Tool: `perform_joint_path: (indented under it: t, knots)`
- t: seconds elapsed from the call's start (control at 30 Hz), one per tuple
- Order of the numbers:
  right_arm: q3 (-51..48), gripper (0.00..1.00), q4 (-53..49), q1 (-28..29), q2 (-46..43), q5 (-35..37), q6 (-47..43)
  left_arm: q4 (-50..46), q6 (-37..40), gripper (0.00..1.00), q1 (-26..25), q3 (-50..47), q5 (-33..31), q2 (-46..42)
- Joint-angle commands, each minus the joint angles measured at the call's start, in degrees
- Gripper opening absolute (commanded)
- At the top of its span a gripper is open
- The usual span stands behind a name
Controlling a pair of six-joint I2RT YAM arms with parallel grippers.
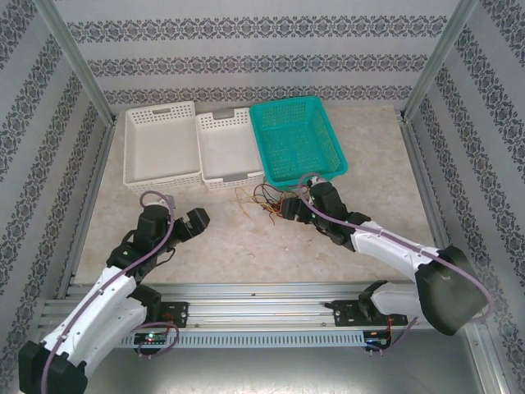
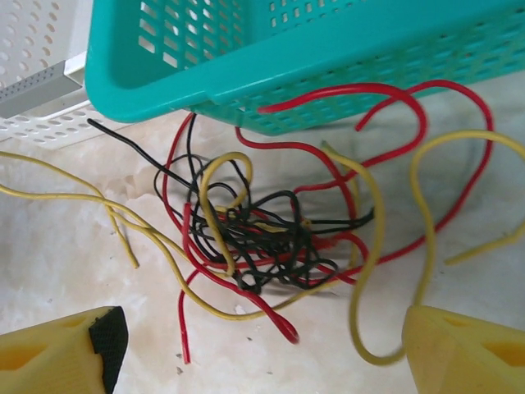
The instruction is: Untangle the cables
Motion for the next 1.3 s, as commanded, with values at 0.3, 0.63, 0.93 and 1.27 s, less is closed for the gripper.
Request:
perform_joint_path:
  t: [0.3, 0.63, 0.93, 1.27]
  knots:
    - [3.80, 0.73, 5.89, 0.35, 11.18, 5.21, 1.00, -2.34, 1.15, 0.99, -11.40, -0.60, -12.50, 5.62]
    - [5.03, 0.47, 11.90, -0.29, 16.14, 3.89, 1.36, -2.07, 0.88, 1.00, -16.29, -0.52, -16.31, 8.68]
    - [3.57, 0.25, 14.61, -0.19, 16.02, 1.37, -0.32, -0.51, -0.61, 1.00, -19.18, -1.23, -17.31, 10.83]
    - [-2.09, 0.00, 19.85, 1.20, 12.65, -4.93, -0.98, -2.82, -1.85, 1.00, -21.51, -1.14, -17.06, 8.88]
